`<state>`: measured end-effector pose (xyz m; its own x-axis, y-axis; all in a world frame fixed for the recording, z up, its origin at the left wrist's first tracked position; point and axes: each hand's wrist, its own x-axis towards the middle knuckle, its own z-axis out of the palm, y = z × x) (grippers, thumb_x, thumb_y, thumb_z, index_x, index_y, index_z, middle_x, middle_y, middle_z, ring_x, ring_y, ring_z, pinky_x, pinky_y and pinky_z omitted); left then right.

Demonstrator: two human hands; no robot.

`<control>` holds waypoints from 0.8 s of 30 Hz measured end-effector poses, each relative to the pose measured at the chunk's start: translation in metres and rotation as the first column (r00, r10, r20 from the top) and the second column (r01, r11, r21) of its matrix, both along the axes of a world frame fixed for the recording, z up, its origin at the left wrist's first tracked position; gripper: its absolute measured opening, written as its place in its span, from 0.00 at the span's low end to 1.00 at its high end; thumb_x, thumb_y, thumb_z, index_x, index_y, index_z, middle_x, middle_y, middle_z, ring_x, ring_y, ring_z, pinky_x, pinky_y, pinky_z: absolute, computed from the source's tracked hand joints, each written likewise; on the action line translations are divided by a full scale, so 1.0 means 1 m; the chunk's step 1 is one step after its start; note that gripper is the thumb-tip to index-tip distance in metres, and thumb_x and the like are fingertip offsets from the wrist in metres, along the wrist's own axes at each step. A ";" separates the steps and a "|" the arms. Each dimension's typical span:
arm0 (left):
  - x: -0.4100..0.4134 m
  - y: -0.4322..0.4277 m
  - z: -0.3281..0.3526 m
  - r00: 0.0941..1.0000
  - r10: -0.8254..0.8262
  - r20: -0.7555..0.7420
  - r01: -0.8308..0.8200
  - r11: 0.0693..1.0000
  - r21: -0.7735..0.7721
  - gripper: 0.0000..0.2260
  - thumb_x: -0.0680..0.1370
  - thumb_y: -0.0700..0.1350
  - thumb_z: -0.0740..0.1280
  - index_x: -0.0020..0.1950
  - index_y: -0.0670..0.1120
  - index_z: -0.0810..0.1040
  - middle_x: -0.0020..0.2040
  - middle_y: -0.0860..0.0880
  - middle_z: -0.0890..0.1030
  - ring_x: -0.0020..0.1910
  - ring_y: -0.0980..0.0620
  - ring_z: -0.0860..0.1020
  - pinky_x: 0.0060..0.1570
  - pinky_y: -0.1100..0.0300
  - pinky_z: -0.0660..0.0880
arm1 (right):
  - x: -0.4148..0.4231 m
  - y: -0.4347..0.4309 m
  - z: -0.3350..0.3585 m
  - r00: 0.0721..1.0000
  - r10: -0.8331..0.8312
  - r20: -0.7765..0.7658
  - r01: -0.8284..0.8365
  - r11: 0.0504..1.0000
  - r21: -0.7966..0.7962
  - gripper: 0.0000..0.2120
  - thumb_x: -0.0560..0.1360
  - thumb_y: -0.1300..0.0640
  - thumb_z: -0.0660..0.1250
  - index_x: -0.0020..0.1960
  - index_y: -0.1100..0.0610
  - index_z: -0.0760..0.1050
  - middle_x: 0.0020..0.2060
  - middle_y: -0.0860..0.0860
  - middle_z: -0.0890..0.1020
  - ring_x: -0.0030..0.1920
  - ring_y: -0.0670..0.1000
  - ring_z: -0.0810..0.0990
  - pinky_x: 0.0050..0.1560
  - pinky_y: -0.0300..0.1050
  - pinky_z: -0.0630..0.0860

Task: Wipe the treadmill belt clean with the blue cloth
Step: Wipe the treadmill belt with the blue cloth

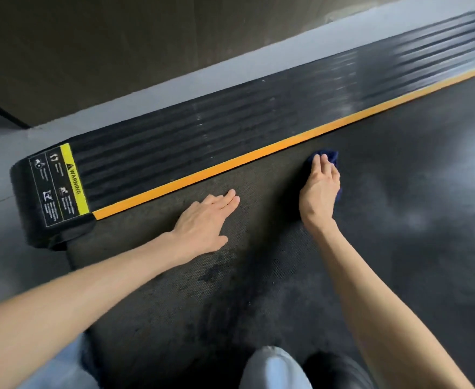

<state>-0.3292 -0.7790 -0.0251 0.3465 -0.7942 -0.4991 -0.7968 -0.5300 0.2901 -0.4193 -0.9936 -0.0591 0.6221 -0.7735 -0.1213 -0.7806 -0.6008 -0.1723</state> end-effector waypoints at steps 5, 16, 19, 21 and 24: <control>0.011 0.035 0.021 0.983 0.065 -0.170 -0.061 0.998 0.026 0.30 0.78 0.40 0.62 0.76 0.47 0.52 0.77 0.51 0.46 0.76 0.52 0.49 0.71 0.53 0.54 | 0.002 0.099 0.033 0.978 0.113 -0.176 -0.082 0.981 0.176 0.31 0.76 0.69 0.55 0.76 0.59 0.49 0.76 0.55 0.51 0.74 0.57 0.54 0.71 0.49 0.57; 0.038 0.092 0.110 0.980 -0.003 -0.199 0.035 0.987 0.160 0.26 0.75 0.35 0.58 0.73 0.49 0.62 0.75 0.51 0.59 0.71 0.47 0.63 0.69 0.50 0.64 | -0.049 0.201 0.110 0.965 -0.261 -0.019 0.229 0.806 0.546 0.24 0.73 0.71 0.53 0.67 0.60 0.69 0.67 0.58 0.69 0.65 0.59 0.68 0.67 0.50 0.64; 0.025 0.095 0.110 0.971 0.001 -0.241 0.047 0.980 0.194 0.25 0.75 0.34 0.58 0.71 0.50 0.64 0.73 0.51 0.63 0.66 0.47 0.69 0.59 0.52 0.72 | -0.073 0.205 0.130 0.915 -0.398 0.065 0.308 0.793 0.526 0.23 0.69 0.75 0.53 0.61 0.65 0.73 0.62 0.60 0.73 0.61 0.59 0.71 0.61 0.39 0.63; 0.015 0.101 0.105 0.966 -0.010 -0.257 0.067 0.975 0.213 0.25 0.75 0.34 0.58 0.71 0.48 0.65 0.74 0.51 0.61 0.68 0.46 0.68 0.61 0.51 0.71 | -0.098 0.211 0.139 0.831 -0.552 0.063 0.432 0.714 0.551 0.18 0.67 0.75 0.52 0.52 0.66 0.72 0.53 0.59 0.74 0.51 0.59 0.73 0.48 0.37 0.68; 0.002 0.106 0.088 0.966 -0.068 -0.249 0.129 0.962 0.239 0.26 0.74 0.34 0.60 0.72 0.46 0.63 0.76 0.50 0.54 0.73 0.47 0.60 0.67 0.49 0.65 | -0.145 0.229 0.141 0.626 -0.779 0.020 0.625 0.517 0.585 0.15 0.66 0.73 0.48 0.48 0.65 0.66 0.40 0.62 0.73 0.29 0.56 0.69 0.25 0.34 0.65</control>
